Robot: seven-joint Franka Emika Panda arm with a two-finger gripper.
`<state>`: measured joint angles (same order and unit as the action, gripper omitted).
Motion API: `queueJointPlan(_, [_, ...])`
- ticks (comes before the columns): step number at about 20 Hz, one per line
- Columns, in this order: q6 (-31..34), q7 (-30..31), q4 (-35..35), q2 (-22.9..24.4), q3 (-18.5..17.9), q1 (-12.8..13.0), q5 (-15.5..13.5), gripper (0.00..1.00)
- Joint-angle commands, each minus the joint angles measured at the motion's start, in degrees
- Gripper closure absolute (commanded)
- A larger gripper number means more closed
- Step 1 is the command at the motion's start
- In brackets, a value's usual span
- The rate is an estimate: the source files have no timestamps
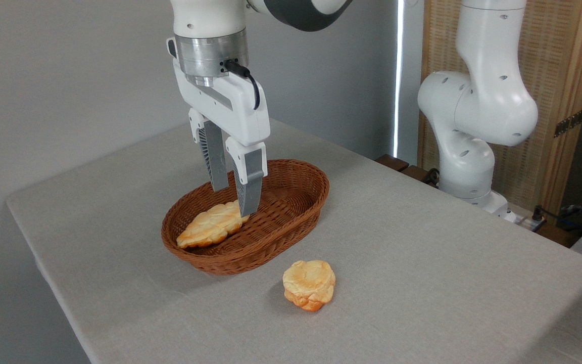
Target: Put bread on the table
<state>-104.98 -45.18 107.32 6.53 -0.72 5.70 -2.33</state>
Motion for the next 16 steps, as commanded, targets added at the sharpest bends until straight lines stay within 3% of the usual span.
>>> queueJointPlan(1, [1.4, 0.5, -0.5, -0.4, 0.4, 1.2, -0.4, 0.0])
queueJointPlan(5, [0.9, 1.1, -0.3, -1.1, 0.5, 3.3, -0.5, 0.0])
queueJointPlan(10, [-0.8, 8.5, -0.1, -2.7, 0.6, 5.9, -0.6, 0.0])
queueJointPlan(16, [-8.4, 16.3, 1.0, -6.2, 0.8, 9.1, -4.5, 0.0])
